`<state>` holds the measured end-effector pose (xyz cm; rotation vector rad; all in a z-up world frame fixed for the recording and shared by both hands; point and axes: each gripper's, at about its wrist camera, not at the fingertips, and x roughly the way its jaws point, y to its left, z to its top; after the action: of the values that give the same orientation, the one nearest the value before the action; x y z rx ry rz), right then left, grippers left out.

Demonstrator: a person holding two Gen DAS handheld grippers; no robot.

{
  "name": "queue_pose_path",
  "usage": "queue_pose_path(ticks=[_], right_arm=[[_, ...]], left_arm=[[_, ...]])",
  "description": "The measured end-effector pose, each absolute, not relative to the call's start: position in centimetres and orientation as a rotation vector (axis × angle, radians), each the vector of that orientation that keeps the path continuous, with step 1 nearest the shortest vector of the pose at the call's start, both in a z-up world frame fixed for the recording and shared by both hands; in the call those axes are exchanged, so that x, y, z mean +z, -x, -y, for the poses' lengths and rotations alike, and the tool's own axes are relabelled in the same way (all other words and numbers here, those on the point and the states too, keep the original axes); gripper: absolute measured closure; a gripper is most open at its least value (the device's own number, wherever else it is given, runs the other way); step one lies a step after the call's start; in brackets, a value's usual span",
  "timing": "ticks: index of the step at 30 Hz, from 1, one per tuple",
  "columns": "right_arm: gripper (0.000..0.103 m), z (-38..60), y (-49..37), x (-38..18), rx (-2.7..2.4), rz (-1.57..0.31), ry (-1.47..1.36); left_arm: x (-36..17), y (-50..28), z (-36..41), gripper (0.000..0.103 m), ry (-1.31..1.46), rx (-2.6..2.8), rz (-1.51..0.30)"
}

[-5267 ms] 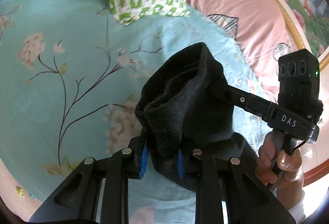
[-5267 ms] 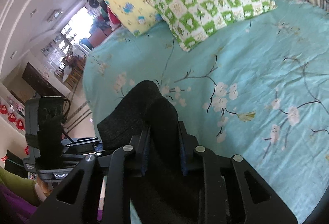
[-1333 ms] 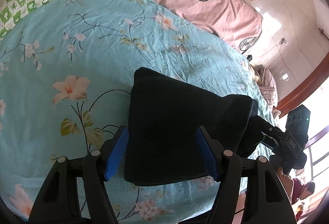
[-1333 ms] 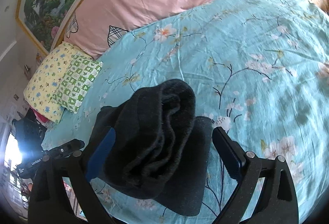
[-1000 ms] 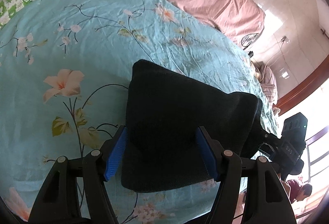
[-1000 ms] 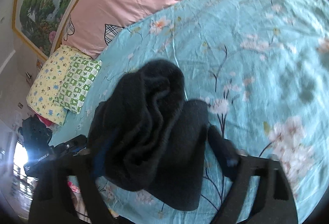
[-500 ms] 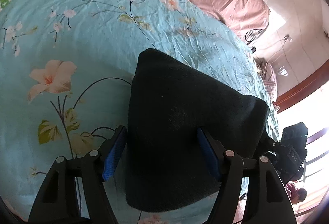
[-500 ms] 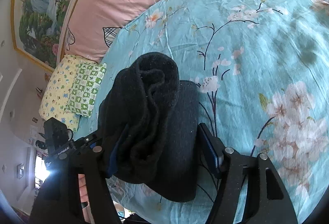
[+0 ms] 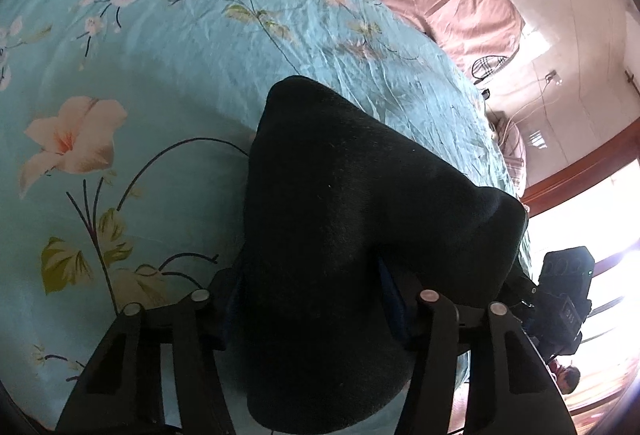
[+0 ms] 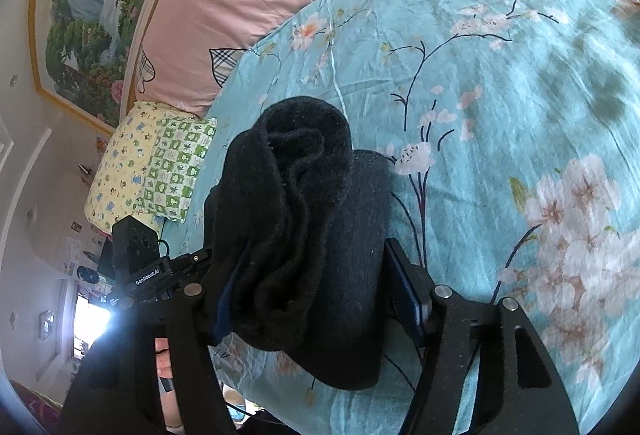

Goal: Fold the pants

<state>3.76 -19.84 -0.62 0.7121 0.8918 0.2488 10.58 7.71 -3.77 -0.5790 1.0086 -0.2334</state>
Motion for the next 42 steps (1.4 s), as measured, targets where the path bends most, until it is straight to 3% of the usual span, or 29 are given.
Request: queue_pose_path(ticks=[11, 23, 42], right_arm=[[0.047, 19.4, -3.5, -0.2, 0.268, -0.865, -0.704], [0.052, 17.1, -4.4, 2.4, 0.345, -0.819, -0.634], [0.052, 11.9, -11.2, 3.2, 0.477, -0.842, -0.548]], left_arm=[[-1.7, -9.7, -7.3, 0.064, 0.563, -0.22, -0.971], [2.5, -7.1, -8.4, 0.065, 0.505, -0.152, -0.87], [4.3, -6.0, -13.6, 0.065, 0.515, 0.002, -0.79]])
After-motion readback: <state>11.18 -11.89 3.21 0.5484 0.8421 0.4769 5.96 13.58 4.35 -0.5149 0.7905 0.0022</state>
